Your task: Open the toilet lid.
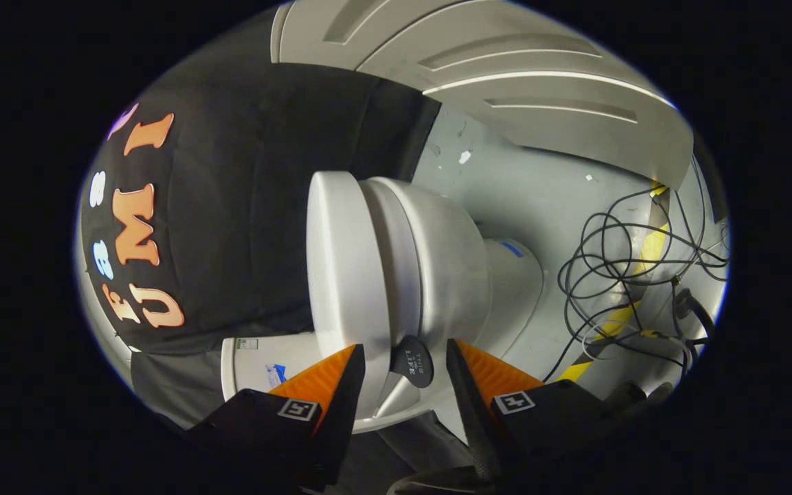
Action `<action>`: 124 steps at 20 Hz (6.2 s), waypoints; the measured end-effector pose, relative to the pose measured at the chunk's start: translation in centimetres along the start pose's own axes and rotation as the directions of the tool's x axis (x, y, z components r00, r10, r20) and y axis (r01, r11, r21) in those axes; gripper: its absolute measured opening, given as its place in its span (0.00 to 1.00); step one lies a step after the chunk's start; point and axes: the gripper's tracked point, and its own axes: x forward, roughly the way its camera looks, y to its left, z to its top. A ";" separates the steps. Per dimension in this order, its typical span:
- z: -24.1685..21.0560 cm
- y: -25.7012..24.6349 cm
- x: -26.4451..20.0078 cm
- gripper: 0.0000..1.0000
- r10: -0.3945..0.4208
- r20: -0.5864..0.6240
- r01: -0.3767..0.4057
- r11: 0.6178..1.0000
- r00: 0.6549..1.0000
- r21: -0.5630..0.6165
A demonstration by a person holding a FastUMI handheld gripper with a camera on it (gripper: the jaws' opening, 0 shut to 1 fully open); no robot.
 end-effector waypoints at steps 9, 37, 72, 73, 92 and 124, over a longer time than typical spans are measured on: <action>0.5 -0.8 0.8 0.34 -0.020 0.010 0.019 1.000 1.000 0.017; 1.2 4.9 -0.4 0.08 0.039 0.112 -0.011 0.970 0.993 -0.244; -11.4 27.3 -6.3 0.08 0.037 0.447 0.412 0.329 0.894 -0.850; -12.2 28.1 -6.2 0.08 0.050 0.451 0.416 0.309 0.891 -0.855; -26.4 35.7 -1.5 0.08 0.220 0.450 0.464 -0.011 0.865 -0.886; -32.7 39.2 -2.0 0.80 0.343 0.312 0.353 -0.062 0.886 -0.934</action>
